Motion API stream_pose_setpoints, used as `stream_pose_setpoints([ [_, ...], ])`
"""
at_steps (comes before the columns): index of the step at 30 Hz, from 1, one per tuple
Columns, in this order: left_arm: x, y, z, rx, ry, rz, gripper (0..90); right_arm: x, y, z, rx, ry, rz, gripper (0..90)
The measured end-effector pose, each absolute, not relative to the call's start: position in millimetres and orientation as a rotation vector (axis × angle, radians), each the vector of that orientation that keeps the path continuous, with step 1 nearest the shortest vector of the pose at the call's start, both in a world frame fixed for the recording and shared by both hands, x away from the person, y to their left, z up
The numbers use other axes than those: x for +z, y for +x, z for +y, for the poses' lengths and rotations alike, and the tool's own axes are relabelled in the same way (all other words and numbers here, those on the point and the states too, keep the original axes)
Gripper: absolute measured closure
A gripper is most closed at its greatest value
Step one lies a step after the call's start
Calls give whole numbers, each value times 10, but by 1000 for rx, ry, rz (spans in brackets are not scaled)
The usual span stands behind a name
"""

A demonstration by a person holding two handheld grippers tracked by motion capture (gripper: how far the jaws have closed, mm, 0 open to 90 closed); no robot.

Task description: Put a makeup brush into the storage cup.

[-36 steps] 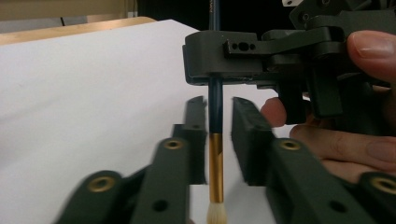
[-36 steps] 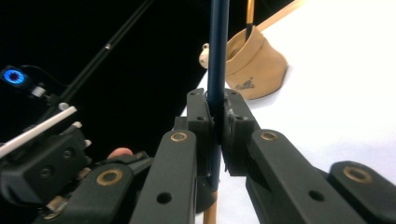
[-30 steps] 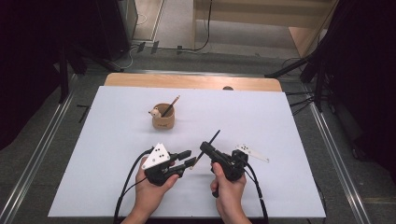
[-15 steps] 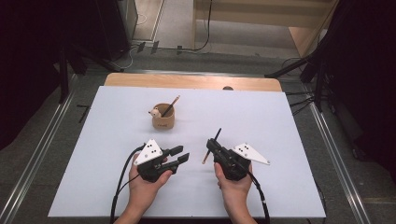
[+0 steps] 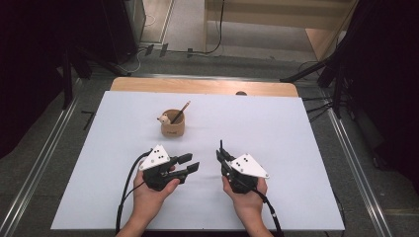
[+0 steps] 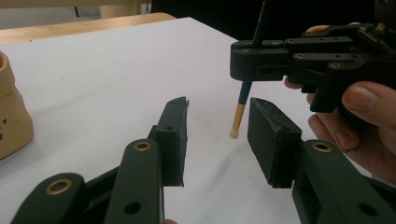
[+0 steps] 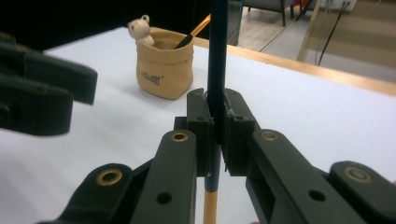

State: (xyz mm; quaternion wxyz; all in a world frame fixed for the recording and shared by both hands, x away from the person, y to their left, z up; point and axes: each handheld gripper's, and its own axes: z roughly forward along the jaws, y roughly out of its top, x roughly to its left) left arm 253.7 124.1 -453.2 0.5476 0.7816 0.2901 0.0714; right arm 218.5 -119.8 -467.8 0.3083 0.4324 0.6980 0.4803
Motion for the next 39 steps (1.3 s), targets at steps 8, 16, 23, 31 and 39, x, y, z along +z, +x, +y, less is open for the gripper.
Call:
stream_pose_setpoints([
  [8,-4462,2543,1263,151,1879,675,590,-4661,2162,-1076,1067,953,1900,847],
  [16,-4374,2542,1259,137,1925,663,605,-4705,2136,-968,927,769,1948,847],
  [23,-4303,2540,1258,125,1969,666,622,-4758,2095,-834,837,628,1987,848],
  [31,-4279,2540,1229,99,2002,691,658,-4840,2051,-713,755,494,2020,847],
  [39,-4314,2562,1188,47,2047,719,747,-4890,1992,-616,667,396,1995,847],
])
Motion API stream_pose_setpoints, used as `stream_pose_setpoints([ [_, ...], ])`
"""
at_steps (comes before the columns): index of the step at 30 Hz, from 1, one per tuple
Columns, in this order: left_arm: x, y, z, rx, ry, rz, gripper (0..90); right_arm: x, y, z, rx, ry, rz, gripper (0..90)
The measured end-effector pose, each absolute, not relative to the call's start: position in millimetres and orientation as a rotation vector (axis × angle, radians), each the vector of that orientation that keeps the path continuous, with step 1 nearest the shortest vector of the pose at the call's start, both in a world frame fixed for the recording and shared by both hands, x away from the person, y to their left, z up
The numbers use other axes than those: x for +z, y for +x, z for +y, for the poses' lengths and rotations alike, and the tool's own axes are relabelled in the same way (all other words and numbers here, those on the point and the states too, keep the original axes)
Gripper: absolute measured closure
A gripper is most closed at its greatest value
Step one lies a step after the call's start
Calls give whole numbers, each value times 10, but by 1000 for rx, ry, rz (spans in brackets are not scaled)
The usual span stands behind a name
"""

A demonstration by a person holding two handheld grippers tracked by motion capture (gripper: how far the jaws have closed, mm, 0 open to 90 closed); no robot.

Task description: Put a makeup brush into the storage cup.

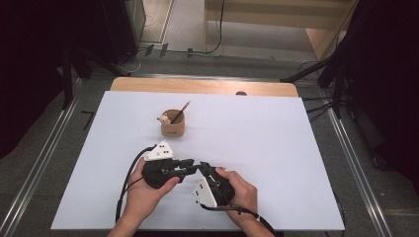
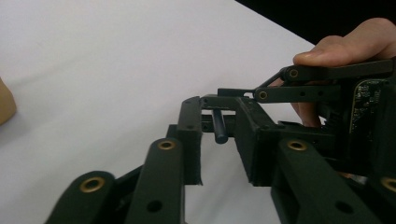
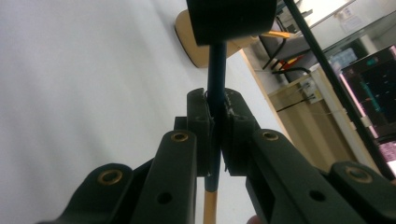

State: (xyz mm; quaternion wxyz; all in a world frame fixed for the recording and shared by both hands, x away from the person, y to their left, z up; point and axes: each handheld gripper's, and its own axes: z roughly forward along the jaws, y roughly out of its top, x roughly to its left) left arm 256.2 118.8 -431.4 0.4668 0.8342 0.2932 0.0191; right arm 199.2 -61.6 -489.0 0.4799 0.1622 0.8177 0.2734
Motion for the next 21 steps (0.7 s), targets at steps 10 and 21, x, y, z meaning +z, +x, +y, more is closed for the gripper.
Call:
stream_pose_setpoints([
  [10,-4346,2581,1179,6,2068,722,860,-4898,2004,-636,687,389,2008,845],
  [21,-4310,2593,1301,76,1983,728,862,-4777,2086,-828,1003,632,2033,457],
])
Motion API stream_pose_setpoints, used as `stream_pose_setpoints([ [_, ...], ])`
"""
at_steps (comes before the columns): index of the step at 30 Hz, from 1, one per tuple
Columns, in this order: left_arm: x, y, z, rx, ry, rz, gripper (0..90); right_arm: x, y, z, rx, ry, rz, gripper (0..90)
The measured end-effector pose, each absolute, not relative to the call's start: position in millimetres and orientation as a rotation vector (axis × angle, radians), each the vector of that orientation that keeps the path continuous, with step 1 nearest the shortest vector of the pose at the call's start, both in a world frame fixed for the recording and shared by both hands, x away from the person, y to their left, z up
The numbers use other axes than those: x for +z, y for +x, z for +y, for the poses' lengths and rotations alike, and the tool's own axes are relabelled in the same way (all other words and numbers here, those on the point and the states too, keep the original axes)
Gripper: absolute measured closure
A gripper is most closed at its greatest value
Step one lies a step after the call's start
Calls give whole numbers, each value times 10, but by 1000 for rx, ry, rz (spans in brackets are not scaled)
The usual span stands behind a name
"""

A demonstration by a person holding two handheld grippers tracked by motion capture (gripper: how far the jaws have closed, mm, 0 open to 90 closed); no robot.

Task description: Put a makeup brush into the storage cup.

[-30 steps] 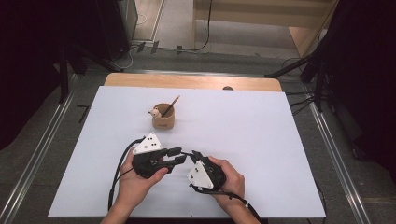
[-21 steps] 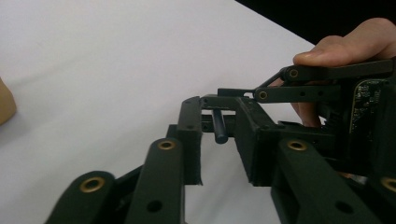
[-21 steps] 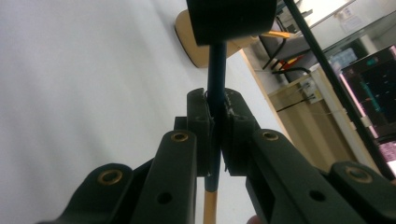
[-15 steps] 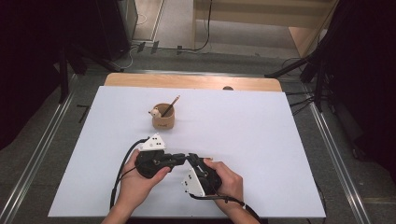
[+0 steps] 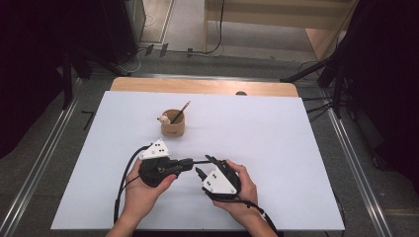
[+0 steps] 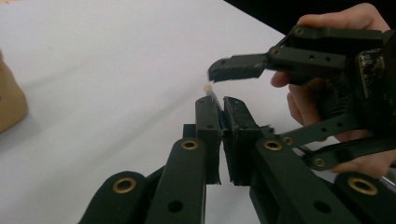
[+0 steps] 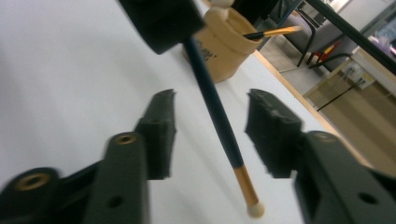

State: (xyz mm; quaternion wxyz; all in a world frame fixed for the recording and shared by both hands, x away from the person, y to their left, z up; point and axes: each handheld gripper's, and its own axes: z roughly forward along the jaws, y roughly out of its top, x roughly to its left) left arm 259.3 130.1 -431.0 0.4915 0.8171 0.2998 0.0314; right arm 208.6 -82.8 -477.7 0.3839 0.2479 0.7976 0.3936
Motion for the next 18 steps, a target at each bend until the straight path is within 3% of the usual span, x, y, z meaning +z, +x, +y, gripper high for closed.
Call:
stream_pose_setpoints([
  [5,-4314,2590,1346,108,1934,731,862,-4698,2076,-907,1149,807,1979,157],
  [12,-4330,2584,1401,144,1854,735,862,-4579,2083,-1052,1410,1035,1913,28],
  [18,-4343,2554,1410,170,1796,723,862,-4565,2068,-1065,1510,1222,1858,0],
])
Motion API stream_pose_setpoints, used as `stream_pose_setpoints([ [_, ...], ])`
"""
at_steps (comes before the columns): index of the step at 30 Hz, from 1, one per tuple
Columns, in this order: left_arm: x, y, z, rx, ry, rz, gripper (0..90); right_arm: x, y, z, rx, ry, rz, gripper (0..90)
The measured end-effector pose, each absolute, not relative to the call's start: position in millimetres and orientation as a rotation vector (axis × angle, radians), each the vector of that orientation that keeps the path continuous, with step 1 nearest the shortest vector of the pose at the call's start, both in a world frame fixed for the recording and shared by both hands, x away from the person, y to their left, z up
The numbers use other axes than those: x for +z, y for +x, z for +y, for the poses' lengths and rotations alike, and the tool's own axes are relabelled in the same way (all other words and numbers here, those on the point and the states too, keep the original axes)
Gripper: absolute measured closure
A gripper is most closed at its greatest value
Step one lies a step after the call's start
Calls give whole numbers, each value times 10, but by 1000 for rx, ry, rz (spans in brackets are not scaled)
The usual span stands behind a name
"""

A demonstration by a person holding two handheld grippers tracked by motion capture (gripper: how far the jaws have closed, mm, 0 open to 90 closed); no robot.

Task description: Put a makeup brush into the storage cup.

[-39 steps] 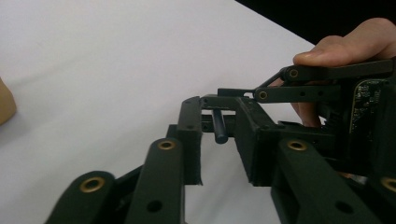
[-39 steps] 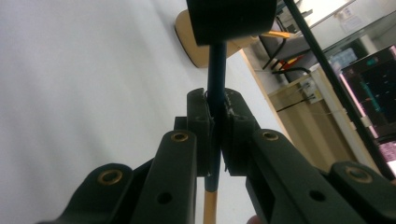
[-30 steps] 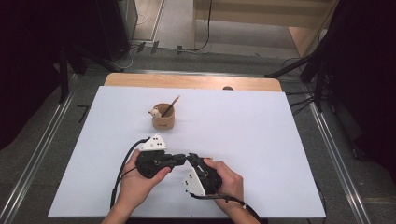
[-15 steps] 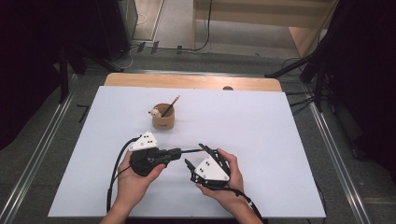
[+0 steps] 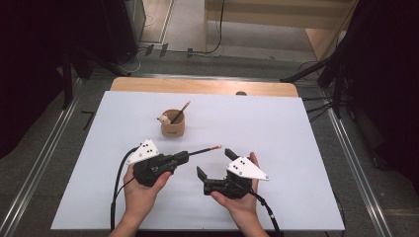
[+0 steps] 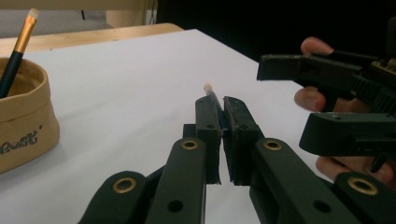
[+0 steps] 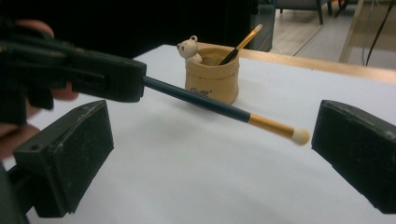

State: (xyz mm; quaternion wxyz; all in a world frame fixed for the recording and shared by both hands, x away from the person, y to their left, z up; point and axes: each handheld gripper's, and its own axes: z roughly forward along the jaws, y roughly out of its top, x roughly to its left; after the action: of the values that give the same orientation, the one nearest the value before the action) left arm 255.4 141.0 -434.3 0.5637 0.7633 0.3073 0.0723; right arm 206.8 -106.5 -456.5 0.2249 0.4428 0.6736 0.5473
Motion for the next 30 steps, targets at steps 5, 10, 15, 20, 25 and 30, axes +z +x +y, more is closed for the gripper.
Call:
stream_pose_setpoints([
  [5,-4367,2516,1392,192,1757,706,862,-4592,2060,-1076,1611,1418,1791,0],
  [10,-4395,2485,1369,199,1717,678,862,-4637,2084,-1094,1724,1546,1772,5],
  [15,-4432,2456,1313,196,1706,655,862,-4680,2116,-1150,1846,1647,1726,28],
  [20,-4451,2431,1286,213,1688,634,862,-4687,2136,-1222,1912,1737,1659,68],
  [25,-4456,2419,1282,207,1665,623,862,-4732,2173,-1303,2034,1862,1581,130],
  [30,-4477,2397,1253,209,1662,615,862,-4749,2199,-1353,2114,1918,1521,209],
])
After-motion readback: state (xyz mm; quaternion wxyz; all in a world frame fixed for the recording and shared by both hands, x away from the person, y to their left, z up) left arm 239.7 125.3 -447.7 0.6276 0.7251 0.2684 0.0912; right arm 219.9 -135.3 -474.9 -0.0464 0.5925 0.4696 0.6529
